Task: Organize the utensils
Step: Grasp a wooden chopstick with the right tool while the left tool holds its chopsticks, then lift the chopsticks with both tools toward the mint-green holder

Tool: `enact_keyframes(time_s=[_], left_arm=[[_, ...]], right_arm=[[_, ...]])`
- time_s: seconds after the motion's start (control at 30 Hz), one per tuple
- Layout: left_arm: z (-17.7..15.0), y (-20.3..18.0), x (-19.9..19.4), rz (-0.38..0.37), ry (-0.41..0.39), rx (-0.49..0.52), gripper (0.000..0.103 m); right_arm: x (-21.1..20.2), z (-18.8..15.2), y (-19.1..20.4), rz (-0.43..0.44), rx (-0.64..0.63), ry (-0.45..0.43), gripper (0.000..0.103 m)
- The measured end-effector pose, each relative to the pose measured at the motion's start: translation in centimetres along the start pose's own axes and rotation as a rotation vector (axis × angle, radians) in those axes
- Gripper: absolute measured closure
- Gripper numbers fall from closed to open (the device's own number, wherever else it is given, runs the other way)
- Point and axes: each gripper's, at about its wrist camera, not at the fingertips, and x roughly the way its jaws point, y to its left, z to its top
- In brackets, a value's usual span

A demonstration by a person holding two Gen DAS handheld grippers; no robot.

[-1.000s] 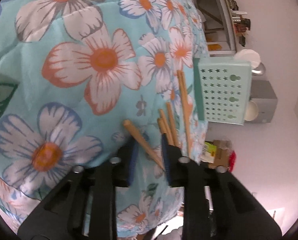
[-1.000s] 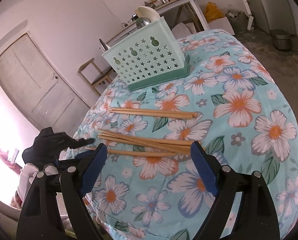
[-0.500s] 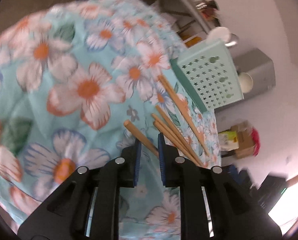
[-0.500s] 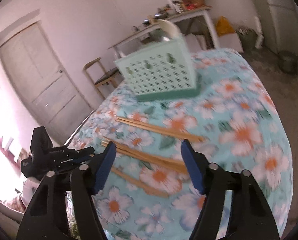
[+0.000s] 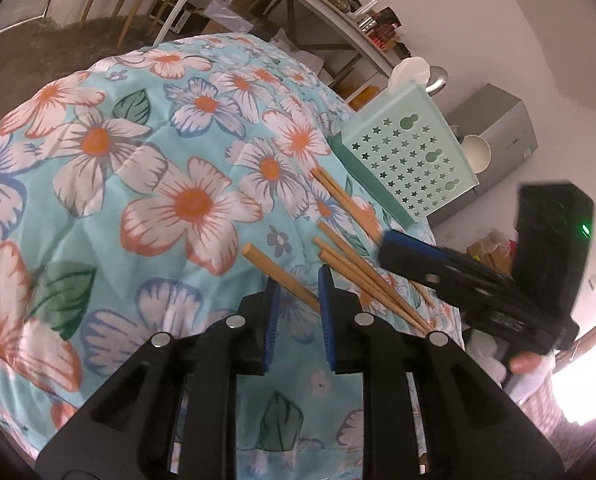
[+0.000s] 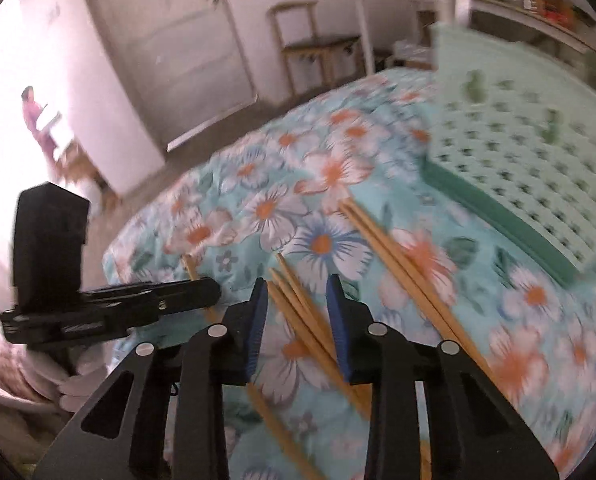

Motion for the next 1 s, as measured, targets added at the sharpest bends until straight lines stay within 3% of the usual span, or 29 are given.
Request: enact_keyframes(time_s=[0.27, 0.47, 0.6, 0.73, 1.0], left_arm=[[-0.2, 0.4, 0.0, -0.023, -0.008, 0.009, 0.084], [-0.3, 0.5, 0.1, -0.026, -0.008, 0.009, 0.084], [-0.3, 0.5, 0.1, -0.026, -0.009, 0.008, 0.084], [-0.3, 0.4, 0.1, -0.025, -0.011, 0.01, 0.084], [-0.2, 0.0, -0.2, -0.021, -0.02, 0.015, 0.085]], right_arm=[[3.3, 1.6, 0.0, 0.013, -0.037, 0.119, 0.083], [4.7, 2.4, 0.2, 0.007, -0.057, 0.151, 0.086], [4.9, 2.3, 0.2, -0.011, -0.072, 0.154, 0.094], [3.8, 2.9, 0.0, -0.024, -0.064, 0.105, 0.097], [-4.9, 4.5, -2.3, -0.105, 0.025, -0.148, 0.097]])
